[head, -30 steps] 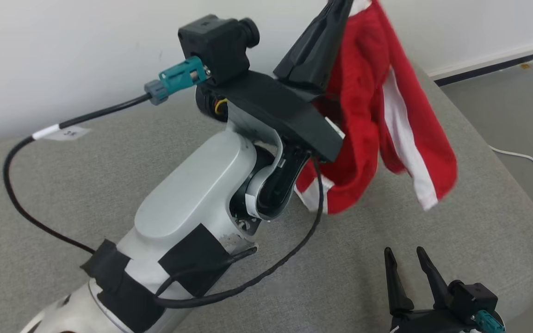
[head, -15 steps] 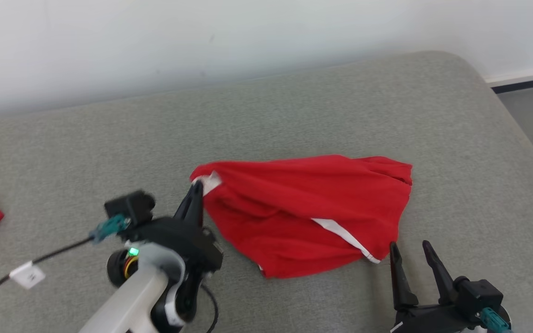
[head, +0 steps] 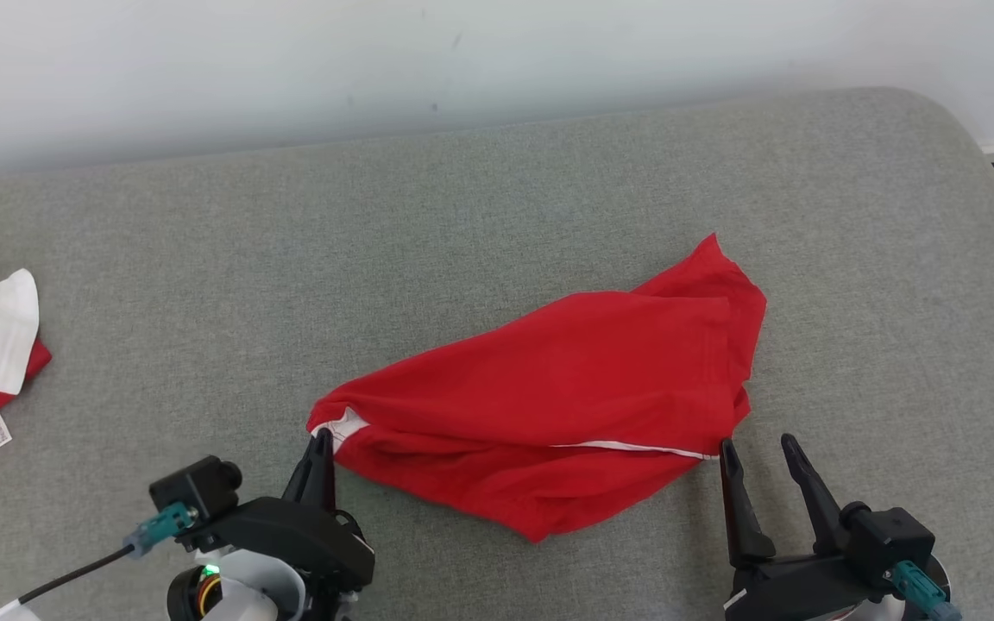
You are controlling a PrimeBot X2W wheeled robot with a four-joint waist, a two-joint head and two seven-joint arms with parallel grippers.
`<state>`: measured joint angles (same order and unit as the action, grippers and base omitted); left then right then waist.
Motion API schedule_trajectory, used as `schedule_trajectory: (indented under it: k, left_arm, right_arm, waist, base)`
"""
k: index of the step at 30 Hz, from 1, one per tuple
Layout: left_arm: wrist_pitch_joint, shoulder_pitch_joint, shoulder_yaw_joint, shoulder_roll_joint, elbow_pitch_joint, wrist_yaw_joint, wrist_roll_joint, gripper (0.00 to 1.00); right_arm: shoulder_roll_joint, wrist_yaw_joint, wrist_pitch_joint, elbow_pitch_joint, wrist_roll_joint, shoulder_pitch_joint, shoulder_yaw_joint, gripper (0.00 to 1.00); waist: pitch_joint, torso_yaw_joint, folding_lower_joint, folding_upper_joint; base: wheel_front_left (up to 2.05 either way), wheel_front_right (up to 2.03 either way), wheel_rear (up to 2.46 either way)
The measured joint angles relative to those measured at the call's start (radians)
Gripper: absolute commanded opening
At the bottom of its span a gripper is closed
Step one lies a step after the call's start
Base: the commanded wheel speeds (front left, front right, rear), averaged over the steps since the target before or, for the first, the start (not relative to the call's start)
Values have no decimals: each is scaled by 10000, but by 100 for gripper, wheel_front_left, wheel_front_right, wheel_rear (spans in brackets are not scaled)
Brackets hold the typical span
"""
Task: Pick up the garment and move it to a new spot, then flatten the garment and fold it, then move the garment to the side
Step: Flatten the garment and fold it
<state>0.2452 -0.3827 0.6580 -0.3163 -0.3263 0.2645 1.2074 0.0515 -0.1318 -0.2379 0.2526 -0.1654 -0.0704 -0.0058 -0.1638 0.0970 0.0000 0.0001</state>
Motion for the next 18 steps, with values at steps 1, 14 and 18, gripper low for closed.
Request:
schedule_trajectory:
  k: [1,14,18]
  left_arm:
    - [0,0,71,-12,10,-111,-90,0]
    - [173,642,-957,-370,800,-127,-2794,100]
    - [173,1521,-1567,-466,1486,-100,-4794,100]
  right_arm:
    - [0,0,2,-6,0,-17,19,100]
    - [0,0,2,-4,0,-47,-63,100]
    - [0,0,33,-19,-2,-19,-81,100]
  waist:
    - [-21,-4,0,0]
    - [203,-76,0,0]
    - [313,-195,-1,0]
  base:
    - [0,0,0]
    - [0,0,0]
    - [0,0,0]
